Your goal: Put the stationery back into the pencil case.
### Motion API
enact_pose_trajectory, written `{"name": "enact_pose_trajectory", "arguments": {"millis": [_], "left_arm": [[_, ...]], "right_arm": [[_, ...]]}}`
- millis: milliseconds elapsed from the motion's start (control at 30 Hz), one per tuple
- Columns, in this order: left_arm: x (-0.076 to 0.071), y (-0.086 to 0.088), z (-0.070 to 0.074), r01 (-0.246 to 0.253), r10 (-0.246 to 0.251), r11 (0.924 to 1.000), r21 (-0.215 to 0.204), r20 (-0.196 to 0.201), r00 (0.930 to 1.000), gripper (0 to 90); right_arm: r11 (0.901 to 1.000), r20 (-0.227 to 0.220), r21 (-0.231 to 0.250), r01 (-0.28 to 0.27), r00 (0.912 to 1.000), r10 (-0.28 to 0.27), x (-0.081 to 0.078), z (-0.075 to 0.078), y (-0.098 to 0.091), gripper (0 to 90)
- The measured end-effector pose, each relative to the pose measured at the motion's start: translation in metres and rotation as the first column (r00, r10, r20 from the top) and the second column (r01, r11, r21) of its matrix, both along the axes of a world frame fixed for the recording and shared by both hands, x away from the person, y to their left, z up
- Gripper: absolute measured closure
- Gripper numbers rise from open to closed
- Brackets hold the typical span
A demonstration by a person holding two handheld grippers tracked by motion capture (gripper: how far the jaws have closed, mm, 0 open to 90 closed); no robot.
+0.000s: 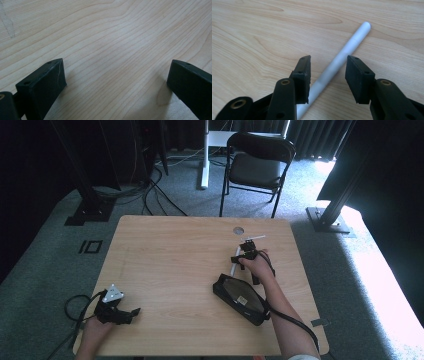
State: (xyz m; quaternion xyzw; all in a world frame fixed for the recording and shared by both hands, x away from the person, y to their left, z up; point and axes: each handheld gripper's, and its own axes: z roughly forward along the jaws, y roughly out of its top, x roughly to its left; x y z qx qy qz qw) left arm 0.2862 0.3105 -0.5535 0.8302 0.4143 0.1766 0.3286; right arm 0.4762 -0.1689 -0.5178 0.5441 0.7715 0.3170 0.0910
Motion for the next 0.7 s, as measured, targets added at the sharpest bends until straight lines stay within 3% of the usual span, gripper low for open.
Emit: {"name": "enact_pose_trajectory", "arguments": {"millis": [267,567,700], "left_arm": [[0.0,0.0,0.0,0.0,0.0,1.0,0.0,0.0,1.0,2.2],[0.0001,0.0001,0.0,0.0,0.0,1.0,0.0,0.0,1.0,2.2],[0.0,0.0001,0.0,0.0,0.0,1.0,0.0,-0.001,1.0,2.2]], "right_arm": [[0.9991,-0.013,-0.043,-0.005,0.9999,0.005,0.0027,-0.0054,0.004,58.9],[0.9981,-0.023,-0.058,-0.02,0.9996,0.018,0.0022,-0.0102,0.0056,63.6],[0.9941,-0.014,-0.1,-0.042,0.9991,0.04,0.0026,-0.0098,0.0038,70.3]]}}
